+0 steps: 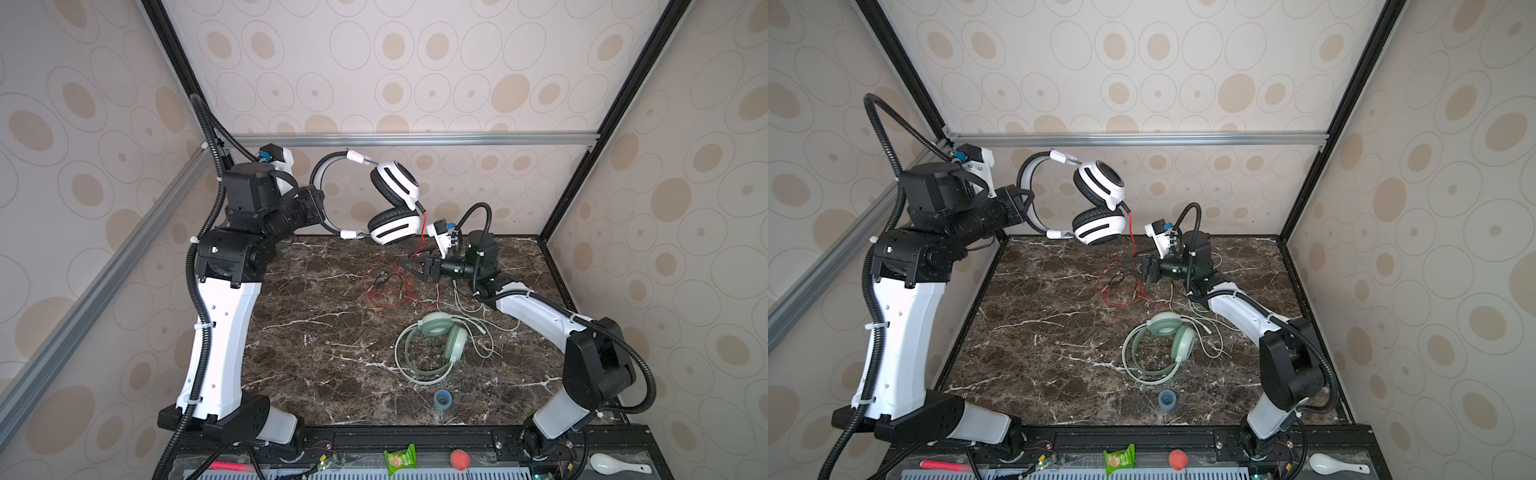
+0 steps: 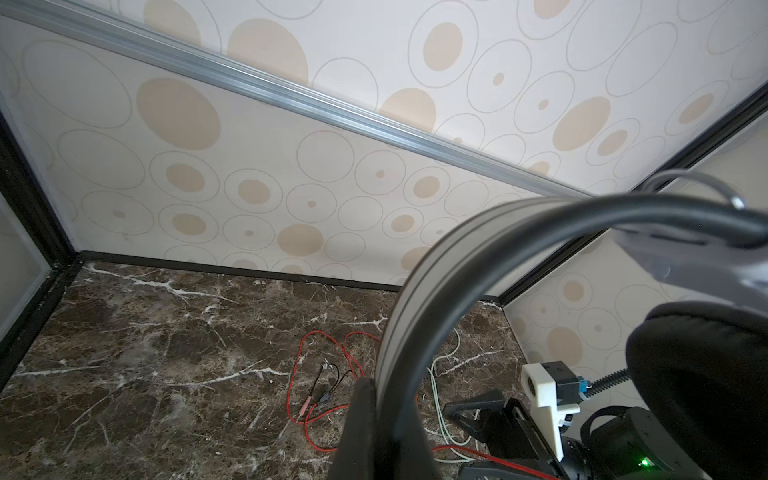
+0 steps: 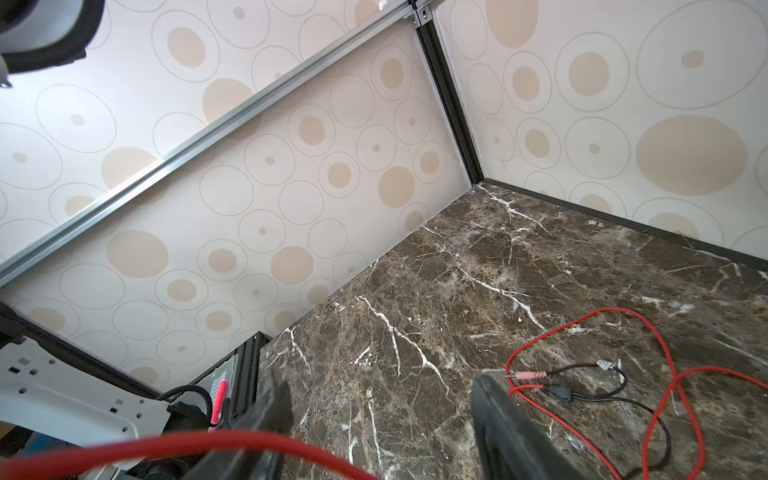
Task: Wrap the headphones
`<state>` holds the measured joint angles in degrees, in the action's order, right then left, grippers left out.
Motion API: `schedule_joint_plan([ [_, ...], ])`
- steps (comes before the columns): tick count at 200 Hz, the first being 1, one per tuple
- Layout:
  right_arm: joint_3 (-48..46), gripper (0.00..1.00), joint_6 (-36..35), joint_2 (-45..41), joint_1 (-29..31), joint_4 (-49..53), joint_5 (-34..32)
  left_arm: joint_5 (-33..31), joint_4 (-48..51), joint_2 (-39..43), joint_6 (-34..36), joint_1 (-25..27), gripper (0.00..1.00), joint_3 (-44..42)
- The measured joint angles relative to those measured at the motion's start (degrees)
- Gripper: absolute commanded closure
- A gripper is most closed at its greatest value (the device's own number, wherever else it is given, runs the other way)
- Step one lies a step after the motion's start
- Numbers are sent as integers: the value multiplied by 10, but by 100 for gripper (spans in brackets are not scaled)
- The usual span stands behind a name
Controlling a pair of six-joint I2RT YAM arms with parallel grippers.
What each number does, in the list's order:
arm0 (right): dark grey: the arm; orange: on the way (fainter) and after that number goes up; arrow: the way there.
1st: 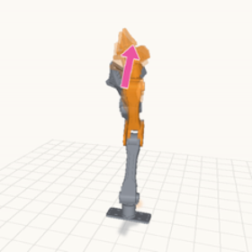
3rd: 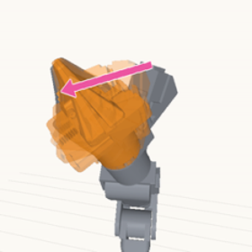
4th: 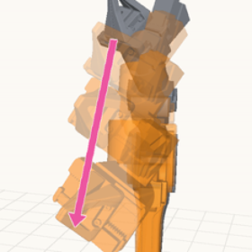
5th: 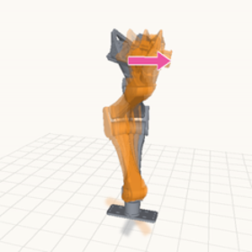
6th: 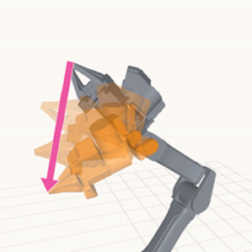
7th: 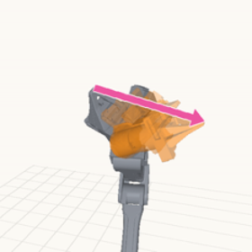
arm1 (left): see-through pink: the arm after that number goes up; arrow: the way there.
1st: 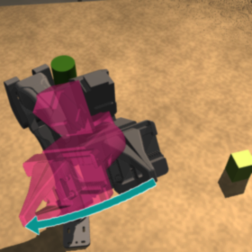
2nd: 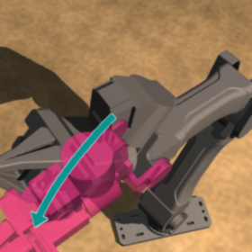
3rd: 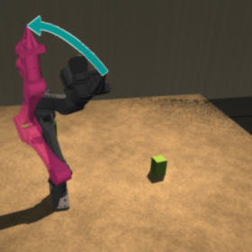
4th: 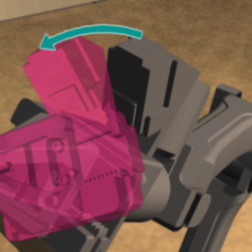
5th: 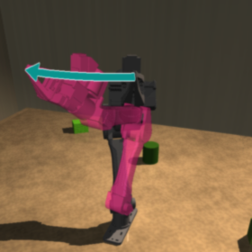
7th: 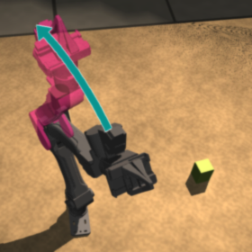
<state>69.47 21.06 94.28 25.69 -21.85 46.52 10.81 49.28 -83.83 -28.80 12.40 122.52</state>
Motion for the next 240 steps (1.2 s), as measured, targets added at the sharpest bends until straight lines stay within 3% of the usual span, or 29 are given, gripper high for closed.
schedule_joint_plan([
  [26, 0, 45, 8, 12, 0, -10, 0, 4, -10, -4, -17, 0, 100, 0],
  [53, 1, 77, 13, 19, 0, -11, -4, 3, -15, -2, -28, 0, 100, -1],
  [87, 1, 100, 5, 17, 0, 10, -26, -16, -26, 25, -39, -1, 100, -51],
  [124, 1, 100, -43, -20, 0, 106, -81, -44, -58, 70, -54, -2, 100, -156],
  [155, 15, 100, -99, -69, 0, 233, -167, -71, -77, 96, -57, -12, 100, -225],
  [205, 136, 100, -210, -91, 11, 460, -320, -105, -112, 115, -47, -55, 100, -307],
  [240, 264, 100, -290, -88, 63, 605, -440, -120, -150, 117, -36, -72, 100, -380],
])
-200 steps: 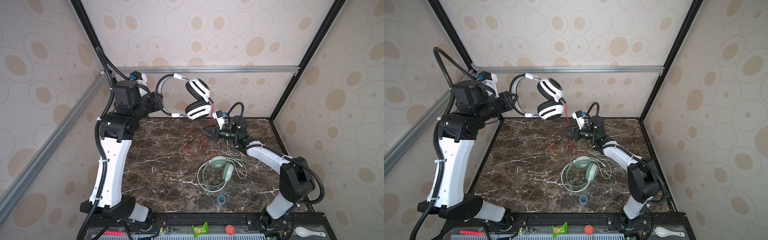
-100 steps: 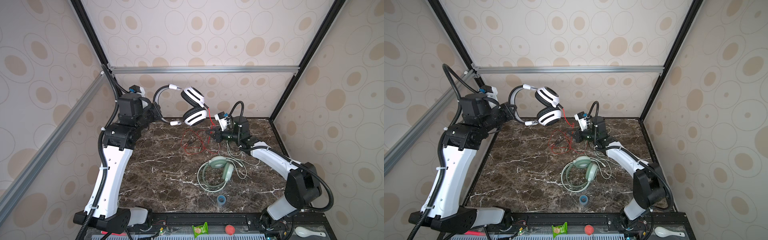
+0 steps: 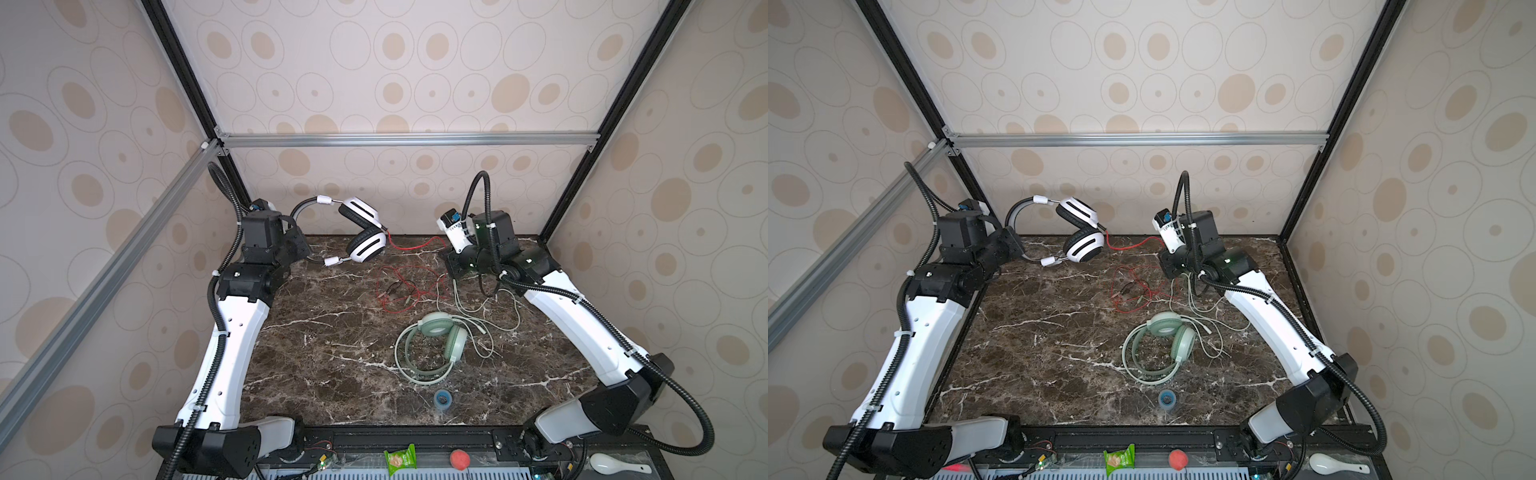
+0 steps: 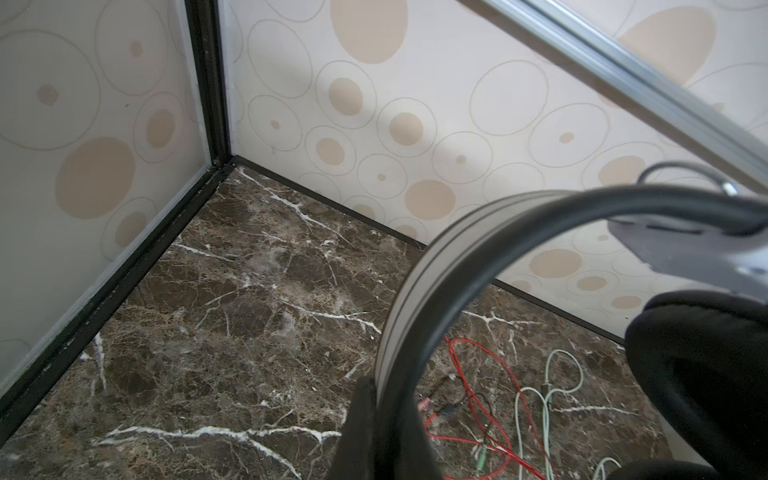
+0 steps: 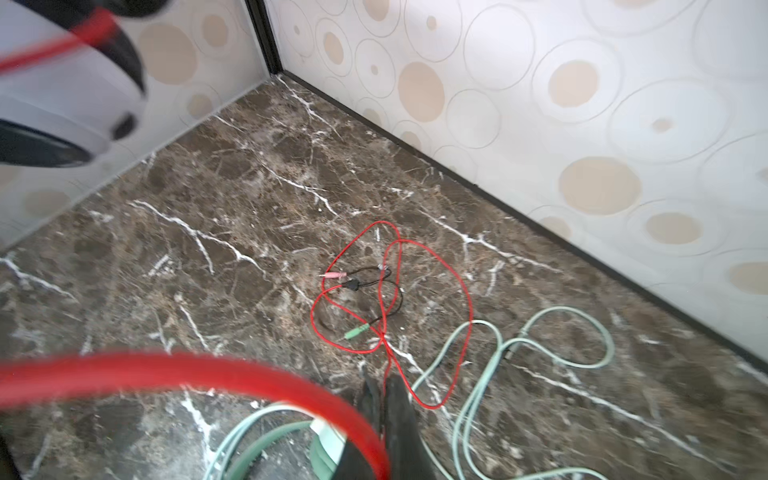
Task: Wrap the headphones
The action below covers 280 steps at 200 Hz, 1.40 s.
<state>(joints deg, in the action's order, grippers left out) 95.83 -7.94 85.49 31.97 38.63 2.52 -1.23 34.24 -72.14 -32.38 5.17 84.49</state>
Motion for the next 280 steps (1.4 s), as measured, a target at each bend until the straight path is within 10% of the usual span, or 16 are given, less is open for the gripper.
schedule_joint_plan([
  [103, 289, 100, -157, 139, 189, 204, -172, 63, -132, 74, 113, 2, 100, -210],
  [203, 431, 100, -76, 298, 176, 235, -217, 189, -132, 80, 200, 16, 100, -223],
  [280, 419, 70, -23, 298, 153, 235, -203, 295, -176, 106, 197, 27, 100, -268],
])
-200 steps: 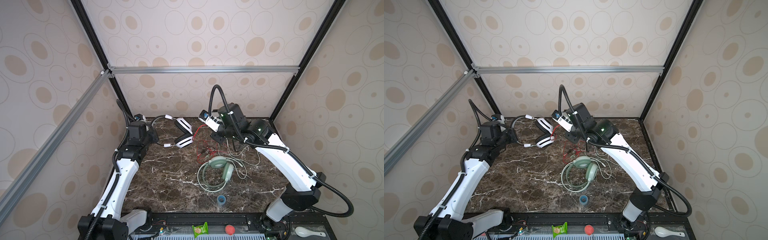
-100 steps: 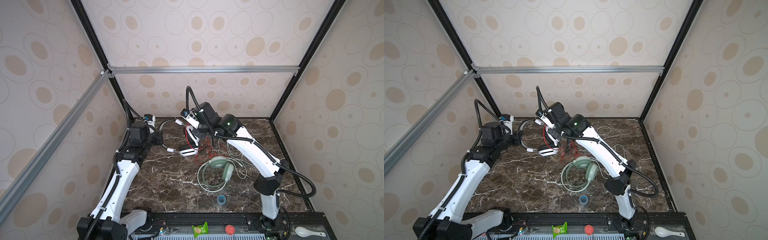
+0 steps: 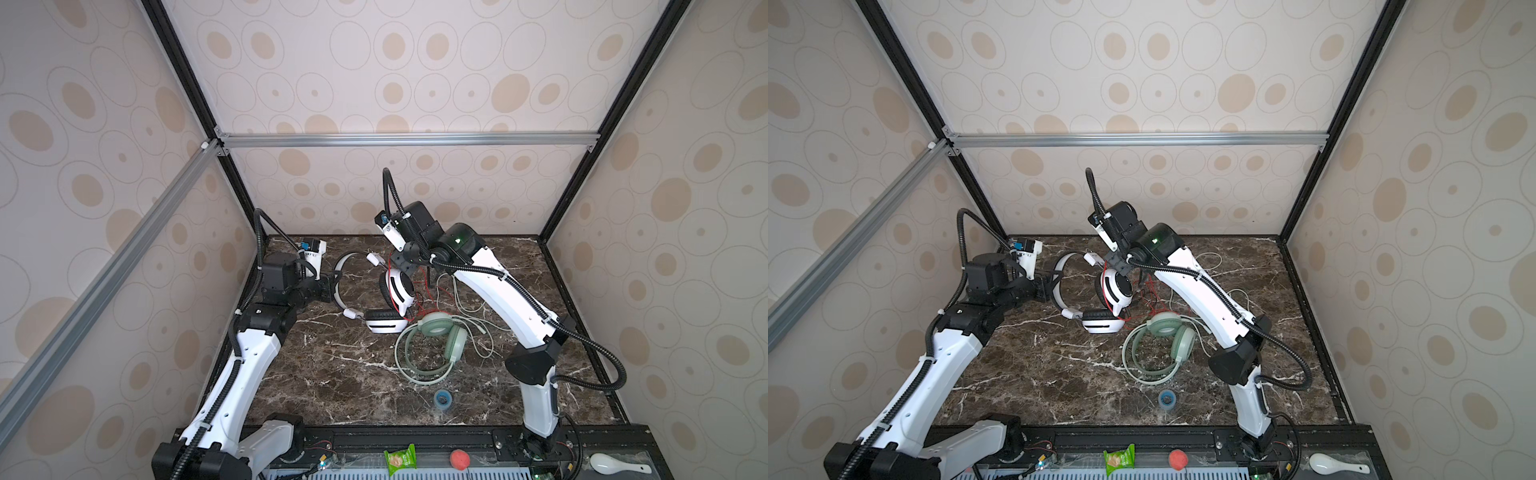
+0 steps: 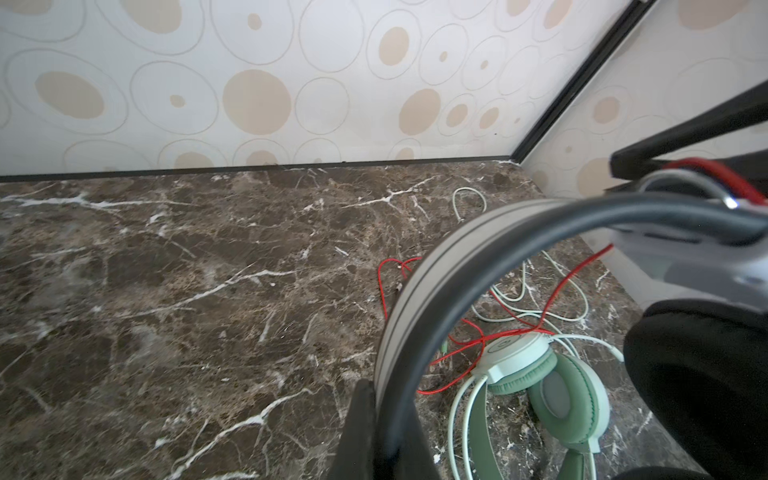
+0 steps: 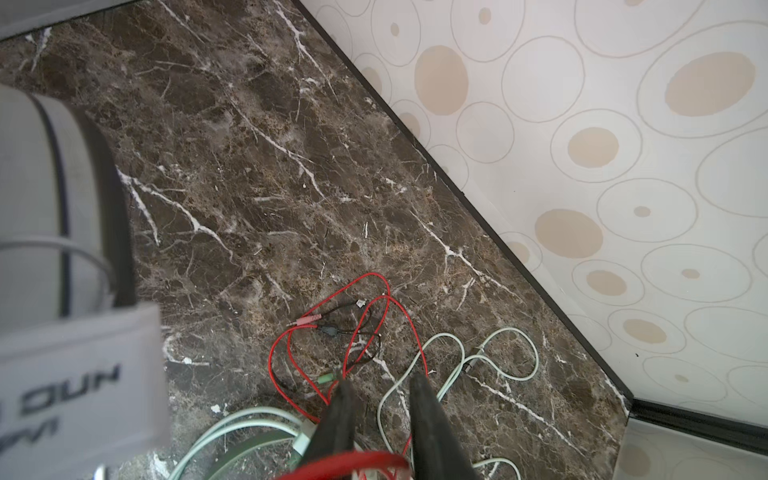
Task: Wrap the headphones
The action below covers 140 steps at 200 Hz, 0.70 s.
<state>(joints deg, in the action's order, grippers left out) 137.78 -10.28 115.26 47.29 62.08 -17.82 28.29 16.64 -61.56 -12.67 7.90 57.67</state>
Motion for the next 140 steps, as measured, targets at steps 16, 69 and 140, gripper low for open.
schedule_joint_plan([
  [16, -5, 62, 7, -4, 0, -3, 4, 17, -20, 11, -10, 0, 100, -14],
  [69, -31, 46, 30, -25, -13, -12, 29, 57, -66, 44, -52, 0, 100, -61],
  [140, -137, 28, 45, -93, -34, -62, 92, 114, -159, 74, -134, 0, 100, -97],
])
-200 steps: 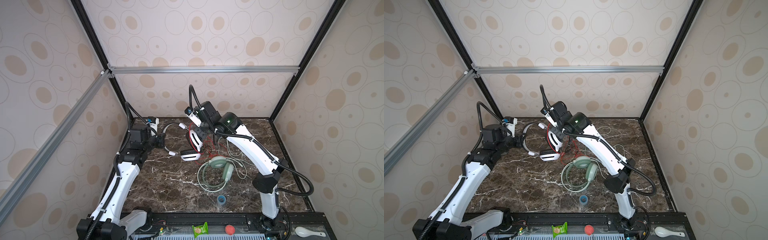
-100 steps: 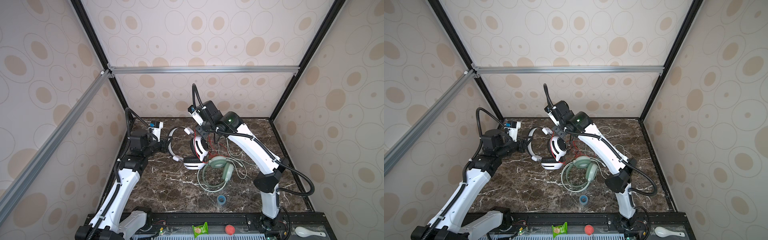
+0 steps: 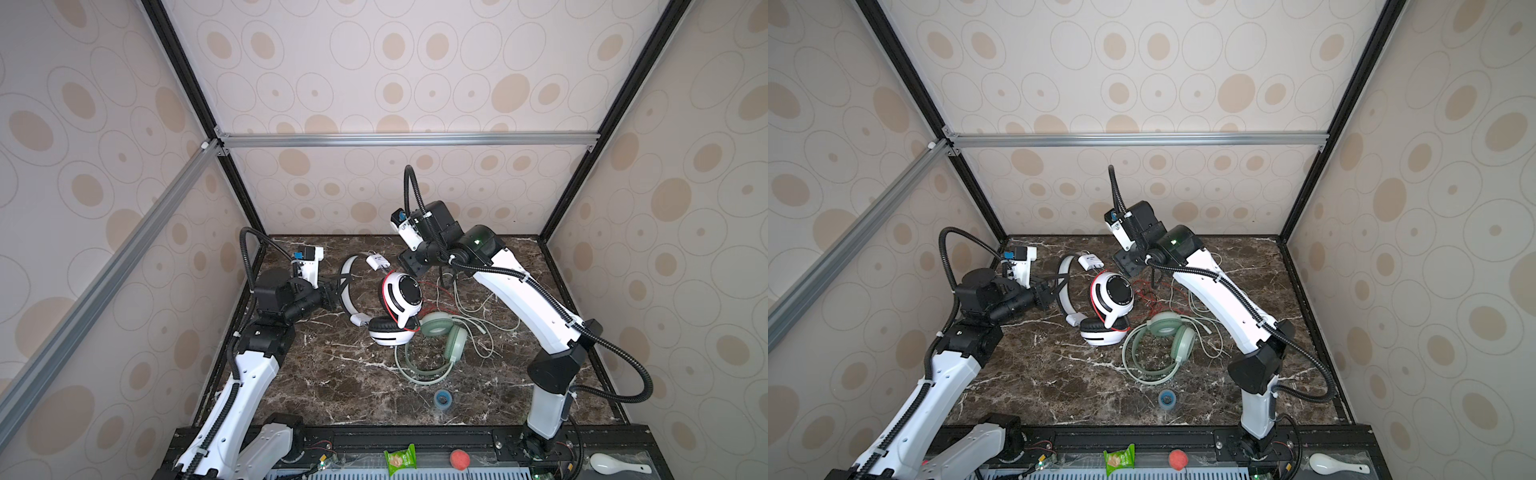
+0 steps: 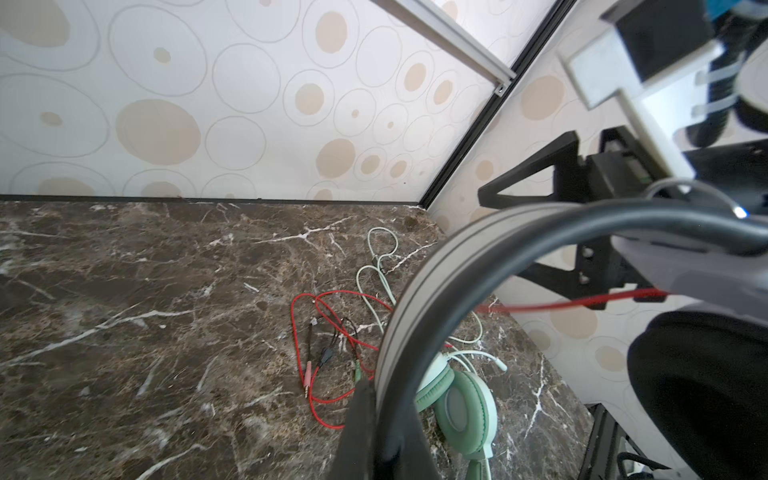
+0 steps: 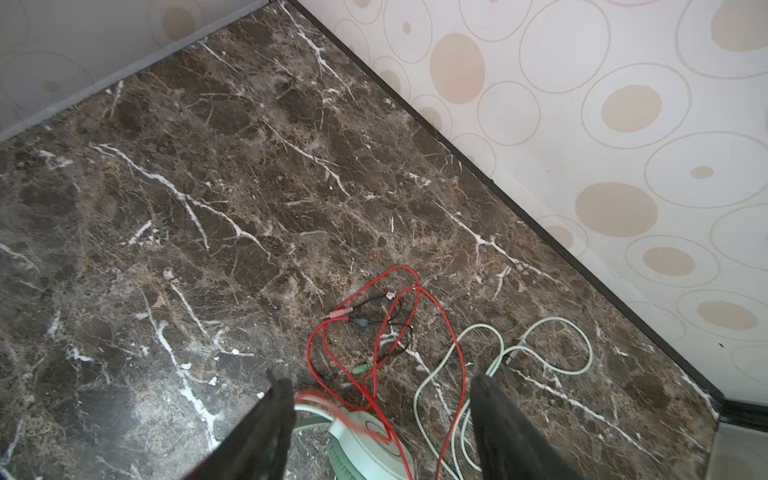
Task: Wrap the headphones
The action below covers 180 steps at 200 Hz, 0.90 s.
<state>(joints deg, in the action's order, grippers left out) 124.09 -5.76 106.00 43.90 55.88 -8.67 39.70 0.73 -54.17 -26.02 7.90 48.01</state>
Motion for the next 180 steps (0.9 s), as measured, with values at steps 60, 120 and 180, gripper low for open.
schedule_joint_plan([
  [60, -157, 22, 41, -98, -39, -124, 96, 24, -68, 8, -62, 1, 100, 0],
  [120, -327, 17, 54, -182, -66, -268, 197, 8, -75, 6, -97, 1, 100, 34],
  [180, -403, 16, 54, -191, -83, -350, 284, -19, -53, -16, -124, 1, 100, 120],
])
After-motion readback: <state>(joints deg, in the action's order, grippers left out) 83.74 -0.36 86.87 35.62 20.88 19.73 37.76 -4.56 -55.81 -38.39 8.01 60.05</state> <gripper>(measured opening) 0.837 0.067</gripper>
